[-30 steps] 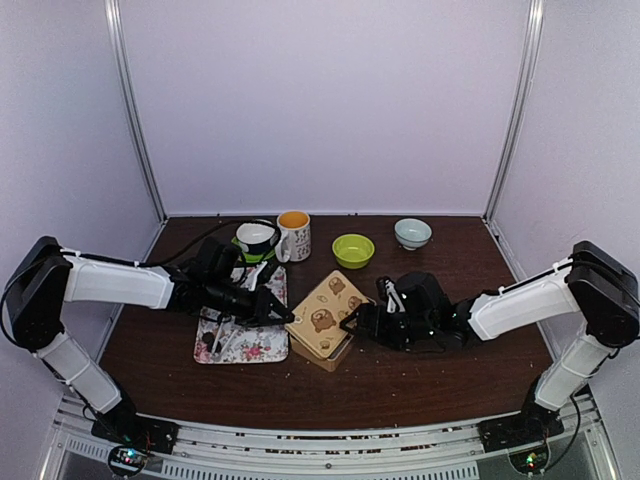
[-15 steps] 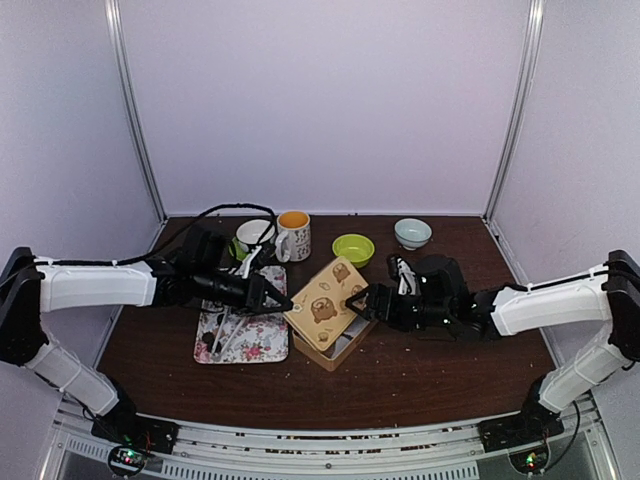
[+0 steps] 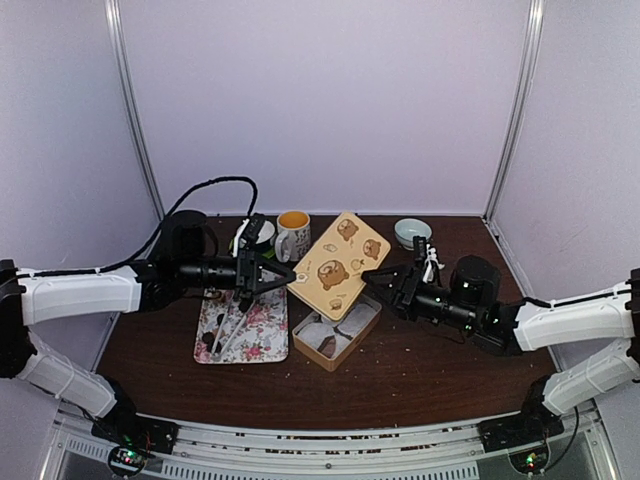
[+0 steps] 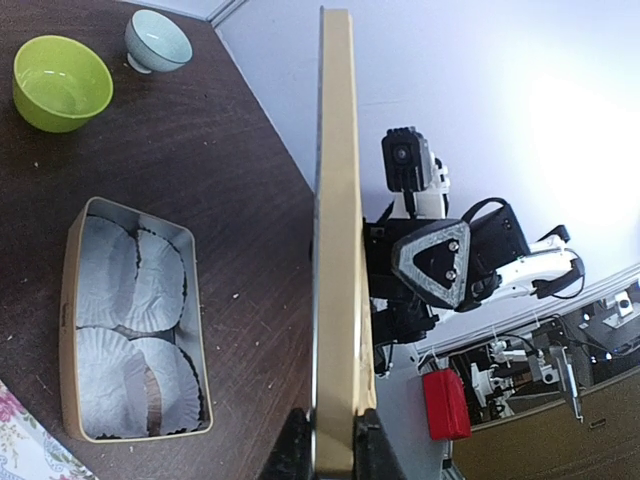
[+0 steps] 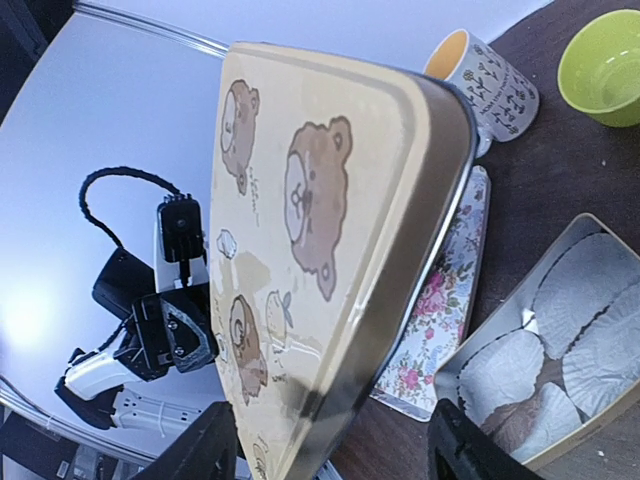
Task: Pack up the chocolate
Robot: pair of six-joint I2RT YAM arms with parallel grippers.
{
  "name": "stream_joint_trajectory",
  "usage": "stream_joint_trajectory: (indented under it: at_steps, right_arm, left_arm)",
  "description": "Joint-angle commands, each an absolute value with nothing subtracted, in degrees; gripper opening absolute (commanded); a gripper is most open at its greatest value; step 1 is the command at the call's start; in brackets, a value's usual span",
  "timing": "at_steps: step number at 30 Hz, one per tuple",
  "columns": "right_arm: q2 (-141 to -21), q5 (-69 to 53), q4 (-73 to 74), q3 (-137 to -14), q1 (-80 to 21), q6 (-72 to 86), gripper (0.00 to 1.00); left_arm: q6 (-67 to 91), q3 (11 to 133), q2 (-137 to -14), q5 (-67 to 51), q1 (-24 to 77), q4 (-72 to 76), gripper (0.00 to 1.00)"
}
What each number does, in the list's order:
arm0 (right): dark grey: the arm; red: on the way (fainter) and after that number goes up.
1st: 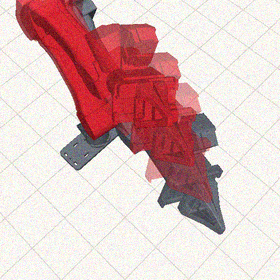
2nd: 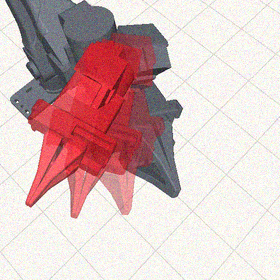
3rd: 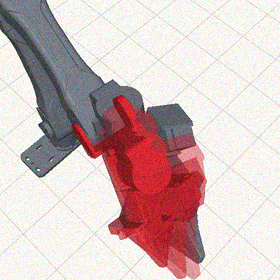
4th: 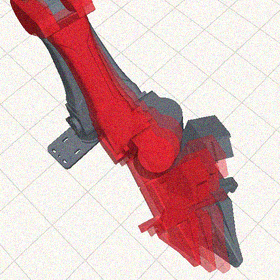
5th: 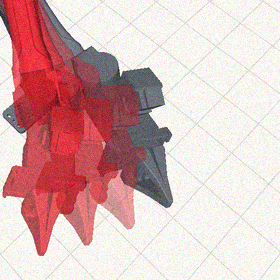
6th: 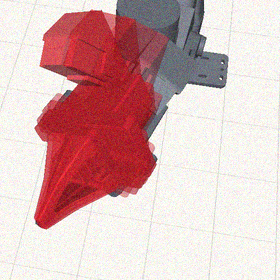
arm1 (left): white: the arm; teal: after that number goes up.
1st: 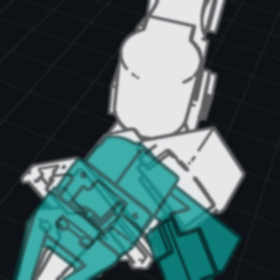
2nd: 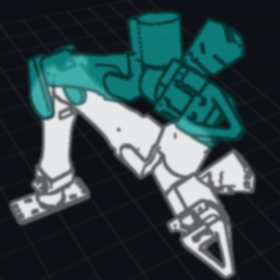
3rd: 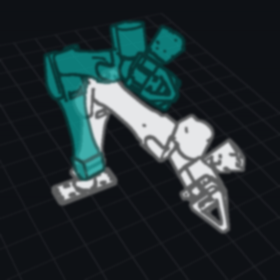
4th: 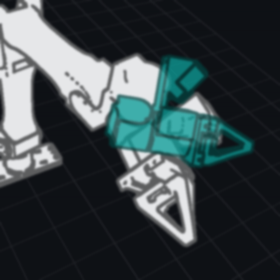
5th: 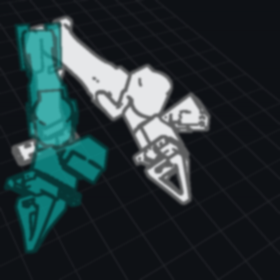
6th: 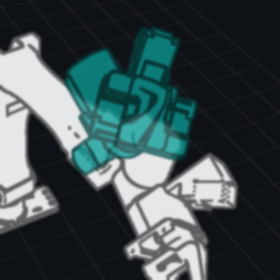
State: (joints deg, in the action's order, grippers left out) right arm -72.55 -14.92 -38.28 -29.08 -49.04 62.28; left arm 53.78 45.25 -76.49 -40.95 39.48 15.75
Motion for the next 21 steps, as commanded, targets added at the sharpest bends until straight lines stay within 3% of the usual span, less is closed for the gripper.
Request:
stream_joint_trajectory:
  at_steps: [1,7,14,19,21]
  right_arm:
    - [-75.1,-16.4,-47.7,-29.2,-50.1,67.1,0.6]
    - [-77.8,-17.0,-53.9,-28.8,-50.4,69.0,0.4]
    - [-76.9,-16.4,-53.2,-28.2,-50.5,68.4,0.25]
    - [-74.5,-14.4,-51.7,-27.1,-50.5,67.1,0.07]
    - [-73.8,-14.3,-50.5,-27.2,-50.4,66.4,0.02]
  left_arm:
    - [58.3,43.8,-77.4,-43.1,39.6,26.1,0.06]
    - [60.6,42.7,-77.7,-44.2,39.6,29.9,0.06]
    - [59.5,42.2,-77.2,-43.5,39.6,28.2,0.07]
    - [58.6,41.6,-77.0,-43.1,39.6,28.2,0.18]
    - [58.4,41.5,-77.1,-43.0,39.6,28.1,0.28]
